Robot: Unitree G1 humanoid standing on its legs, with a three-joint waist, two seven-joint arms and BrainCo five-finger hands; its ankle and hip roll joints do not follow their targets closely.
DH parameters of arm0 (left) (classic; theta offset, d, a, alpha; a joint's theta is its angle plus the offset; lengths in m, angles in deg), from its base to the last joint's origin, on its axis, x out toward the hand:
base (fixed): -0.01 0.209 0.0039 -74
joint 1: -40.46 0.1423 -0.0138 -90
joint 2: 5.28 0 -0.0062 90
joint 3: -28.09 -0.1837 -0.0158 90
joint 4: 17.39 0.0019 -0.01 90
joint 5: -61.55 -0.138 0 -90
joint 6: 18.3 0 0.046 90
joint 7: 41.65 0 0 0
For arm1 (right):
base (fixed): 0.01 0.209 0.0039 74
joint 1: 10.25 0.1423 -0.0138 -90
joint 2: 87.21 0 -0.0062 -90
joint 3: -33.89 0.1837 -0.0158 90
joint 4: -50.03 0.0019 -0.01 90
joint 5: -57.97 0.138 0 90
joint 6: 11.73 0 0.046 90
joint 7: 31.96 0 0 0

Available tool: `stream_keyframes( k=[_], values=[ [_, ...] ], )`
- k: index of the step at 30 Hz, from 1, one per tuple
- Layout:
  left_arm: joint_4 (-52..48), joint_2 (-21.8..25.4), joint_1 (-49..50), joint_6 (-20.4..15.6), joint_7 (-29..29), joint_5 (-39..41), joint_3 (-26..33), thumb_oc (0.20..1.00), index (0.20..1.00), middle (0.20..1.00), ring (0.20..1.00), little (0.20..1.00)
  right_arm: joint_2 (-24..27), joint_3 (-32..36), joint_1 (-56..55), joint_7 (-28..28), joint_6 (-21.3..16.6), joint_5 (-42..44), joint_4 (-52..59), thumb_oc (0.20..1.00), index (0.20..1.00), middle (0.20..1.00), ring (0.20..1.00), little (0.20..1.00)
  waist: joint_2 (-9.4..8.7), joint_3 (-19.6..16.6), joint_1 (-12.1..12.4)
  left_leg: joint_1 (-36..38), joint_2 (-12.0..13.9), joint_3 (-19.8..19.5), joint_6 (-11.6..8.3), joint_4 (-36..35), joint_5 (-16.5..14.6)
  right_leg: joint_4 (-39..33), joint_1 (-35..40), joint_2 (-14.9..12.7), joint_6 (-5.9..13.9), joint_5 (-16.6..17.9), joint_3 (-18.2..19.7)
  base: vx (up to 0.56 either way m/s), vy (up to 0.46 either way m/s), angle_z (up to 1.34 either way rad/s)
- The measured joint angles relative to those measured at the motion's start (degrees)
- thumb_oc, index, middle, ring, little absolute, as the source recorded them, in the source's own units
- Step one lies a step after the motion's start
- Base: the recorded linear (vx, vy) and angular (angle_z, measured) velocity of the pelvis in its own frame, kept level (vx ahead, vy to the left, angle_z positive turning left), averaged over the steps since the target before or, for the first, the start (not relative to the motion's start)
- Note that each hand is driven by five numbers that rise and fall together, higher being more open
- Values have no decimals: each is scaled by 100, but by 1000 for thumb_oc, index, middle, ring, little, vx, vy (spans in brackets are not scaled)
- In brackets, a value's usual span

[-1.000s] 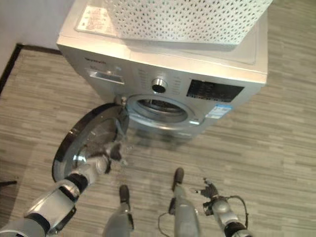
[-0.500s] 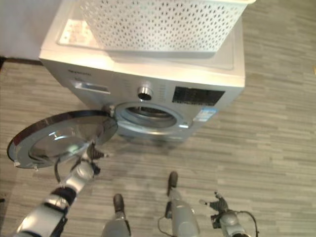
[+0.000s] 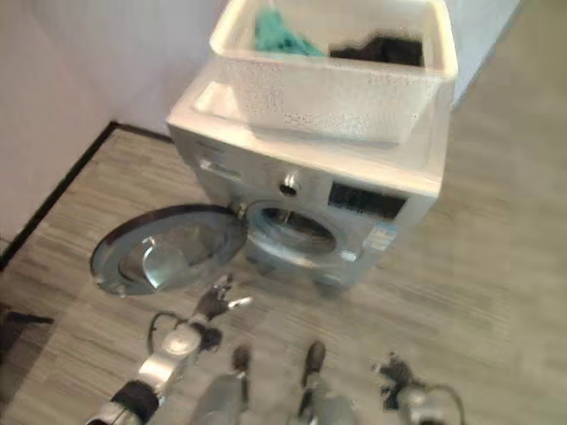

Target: Grab the laundry basket,head to the washer,open it,put in the laundry and shut it.

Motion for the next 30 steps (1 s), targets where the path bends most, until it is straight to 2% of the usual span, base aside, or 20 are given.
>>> stream_keyframes(
  k=[1, 2, 3, 5, 8, 9, 10, 11, 12, 13, 15, 17, 19, 20, 21, 22, 24, 25, 27, 30],
  values=[
    [353, 46, -55, 81, 1, 1, 52, 1000, 1000, 1000, 1000, 1000, -123, -9, 63, 19, -3, -1, 119, 1000, 1000, 1000, 1000, 1000, -205, -10, 36, -7, -140, 108, 59, -74, 23, -265, 46, -31, -101, 206, 118, 330, 275, -80],
    [661, 13, -106, 143, 2, -1, 59, 1000, 1000, 1000, 1000, 1000, -153, 10, 99, 22, -45, -19, 240, 1000, 1000, 1000, 1000, 1000, -285, -5, -32, 17, -257, -4, 113, -84, 18, -533, 148, -8, -100, 425, 270, 211, 188, -65],
    [990, -76, -152, 173, -11, 1, 56, 1000, 1000, 1000, 1000, 1000, -150, 13, 176, 24, -28, -23, 200, 1000, 1000, 1000, 1000, 1000, -269, 5, -66, 122, -287, -74, 118, -118, 17, -680, 256, 16, -89, 472, 345, 263, 315, -71],
    [1524, -285, -84, 235, -50, 3, 42, 1000, 1000, 1000, 1000, 1000, -118, 13, 103, 36, 21, -126, 152, 1000, 1000, 1000, 1000, 1000, -177, -17, -223, 468, -269, 69, 312, -304, 275, -925, 574, 13, -69, 545, 417, 298, 376, -41],
    [2514, -447, -189, 238, -136, 6, 197, 1000, 1000, 1000, 1000, 1000, -121, 250, 3, 70, 75, -233, -364, 1000, 1000, 1000, 1000, 1000, -218, -80, -235, 803, -452, 483, 530, -392, 134, -947, 656, -214, 16, 480, 673, 188, 229, -55],
    [2746, -438, -75, 275, -130, 6, 465, 1000, 1000, 1000, 1000, 1000, -116, 468, -37, 94, 104, -232, -549, 1000, 1000, 1000, 1000, 1000, -197, -196, -232, 912, -513, 766, 657, -457, 49, -972, 644, -345, 67, 427, 726, 172, 231, -91],
    [2716, -421, 71, 293, -115, 10, 539, 1000, 1000, 1000, 1000, 1000, -78, 500, -129, 108, 109, -229, -550, 1000, 1000, 1000, 1000, 1000, -87, -328, -236, 892, -478, 906, 799, -496, -1, -938, 642, -410, 82, 383, 583, 222, 310, -85],
    [2704, -309, 98, 270, -136, 6, 641, 1000, 1000, 1000, 1000, 1000, -32, 586, -397, 174, 108, -225, -602, 1000, 1000, 1000, 1000, 1000, -29, -396, -281, 945, -565, 988, 914, -479, -89, -713, 710, -602, 174, 609, 399, 150, 214, -44],
    [2701, -302, 149, 256, -137, 9, 781, 1000, 1000, 1000, 1000, 1000, -46, 756, -457, 190, 132, -222, -593, 1000, 1000, 1000, 1000, 1000, -31, -411, -279, 1054, -614, 1033, 961, -529, -17, -468, 772, -763, 420, 592, 409, 79, 144, -15],
    [2694, -205, 186, 258, -130, 9, 811, 1000, 1000, 1000, 1000, 1000, -25, 792, -582, 193, 141, -213, -589, 1000, 1000, 1000, 1000, 1000, -36, -440, -340, 1131, -672, 1016, 1008, -527, -44, -361, 813, -854, 526, 511, 464, 78, 183, 4],
    [2737, -83, 188, 244, -146, 6, 851, 1000, 1000, 1000, 1000, 1000, 81, 1054, -775, 238, 131, -171, -653, 1000, 1000, 1000, 1000, 1000, 66, -457, -430, 1252, -773, 959, 1129, -577, -163, 313, 615, -879, 597, 504, 486, 89, 199, 12],
    [2775, -64, 262, 224, -145, 2, 861, 1000, 1000, 1000, 1000, 1000, 216, 1128, -848, 265, 131, -50, -709, 1000, 1000, 1000, 1000, 1000, 130, -590, -546, 1298, -761, 871, 1195, -595, -197, 1087, 296, -1006, 806, 340, 631, 67, 82, 22],
    [2776, 12, 289, 223, -145, 1, 859, 1000, 1000, 1000, 1000, 1000, 188, 1114, -854, 275, 136, 1, -714, 1000, 1000, 1000, 1000, 1000, 49, -644, -542, 1295, -790, 869, 1209, -577, -193, 1308, 226, -1047, 835, 154, 713, 182, 132, 4],
    [3108, 53, 260, 186, -181, -173, 907, 1000, 1000, 1000, 1000, 1000, 205, 1368, -779, 270, 121, 78, -710, 1000, 1000, 1000, 1000, 1000, -76, -667, -550, 1416, -875, 773, 1291, -607, -141, 1533, 199, -1038, 872, 387, 904, 145, 5, 6],
    [3265, 37, 239, 214, -175, -220, 909, 1000, 1000, 1000, 1000, 1000, 239, 1431, -735, 250, 80, 163, -716, 1000, 1000, 1000, 1000, 1000, -35, -651, -609, 1473, -854, 685, 1311, -618, -146, 1578, 153, -1055, 870, 141, 930, 95, -10, 13],
    [3318, 29, 227, 221, -176, -235, 913, 1000, 1000, 1000, 1000, 1000, 289, 1470, -687, 259, 67, 237, -707, 1000, 1000, 1000, 1000, 1000, -32, -652, -647, 1519, -850, 639, 1324, -636, -184, 1427, 152, -1038, 865, 43, 931, 155, -68, 23],
    [3356, 58, 205, 223, -165, -384, 951, 1000, 1000, 1000, 1000, 1000, 431, 1682, -550, 226, 75, 354, -757, 1000, 1000, 1000, 1000, 1000, -35, -648, -675, 1600, -883, 533, 1363, -720, -204, 522, 136, -1025, 932, 96, 1087, 183, -103, 27],
    [3382, 37, 153, 221, -154, -399, 951, 1000, 1000, 1000, 1000, 1000, 515, 1773, -576, 209, 63, 473, -809, 1000, 1000, 1000, 1000, 1000, -24, -642, -735, 1584, -891, 459, 1371, -726, -206, -28, 175, -1018, 1044, 201, 1152, 176, -113, 42],
    [3358, 32, 79, 208, -137, -418, 919, 1000, 1000, 1000, 1000, 1000, 768, 1920, -614, 160, 77, 612, -819, 1000, 1000, 1000, 1000, 1000, -31, -627, -745, 1656, -913, 273, 1375, -772, -208, -821, 79, -1027, 1055, 682, 1370, 151, -96, 49],
    [3324, 52, 71, 197, -131, -417, 919, 1000, 1000, 1000, 1000, 1000, 1111, 2205, -638, 143, 95, 677, -930, 1000, 1000, 1000, 1000, 1000, -36, -608, -862, 1770, -923, -5, 1310, -790, -253, -1260, 43, -1052, 1062, 1157, 1486, 169, -138, 65]
  ],
)
